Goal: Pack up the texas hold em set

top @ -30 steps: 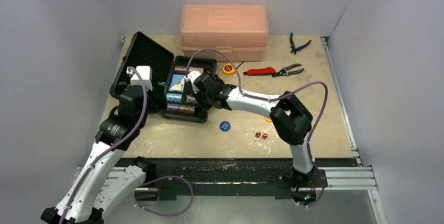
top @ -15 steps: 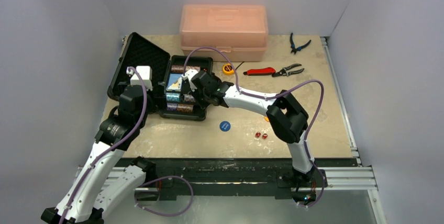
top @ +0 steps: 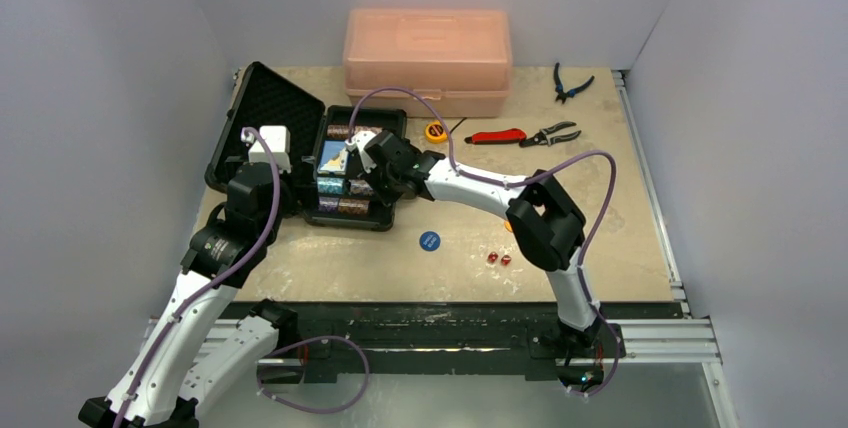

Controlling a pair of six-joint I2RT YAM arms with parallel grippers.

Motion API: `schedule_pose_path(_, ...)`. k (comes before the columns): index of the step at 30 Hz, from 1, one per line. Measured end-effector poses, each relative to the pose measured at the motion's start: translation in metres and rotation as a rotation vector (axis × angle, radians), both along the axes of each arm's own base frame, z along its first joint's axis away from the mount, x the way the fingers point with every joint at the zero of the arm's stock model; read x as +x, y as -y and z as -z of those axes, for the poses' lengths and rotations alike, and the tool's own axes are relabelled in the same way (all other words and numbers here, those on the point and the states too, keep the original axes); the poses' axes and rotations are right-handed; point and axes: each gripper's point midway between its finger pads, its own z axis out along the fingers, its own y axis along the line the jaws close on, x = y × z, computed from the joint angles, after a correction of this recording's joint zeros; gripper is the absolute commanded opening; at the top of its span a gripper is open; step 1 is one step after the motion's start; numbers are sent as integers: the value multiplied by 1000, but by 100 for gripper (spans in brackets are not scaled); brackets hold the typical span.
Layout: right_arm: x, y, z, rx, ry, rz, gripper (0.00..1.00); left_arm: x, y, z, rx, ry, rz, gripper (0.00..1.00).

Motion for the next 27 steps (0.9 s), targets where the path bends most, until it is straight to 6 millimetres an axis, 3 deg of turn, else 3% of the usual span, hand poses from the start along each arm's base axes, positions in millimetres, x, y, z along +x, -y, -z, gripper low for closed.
schedule_pose_path(27,-1,-4,-3,30,1,-16,3,-1,1,-2,-10,8,9,100)
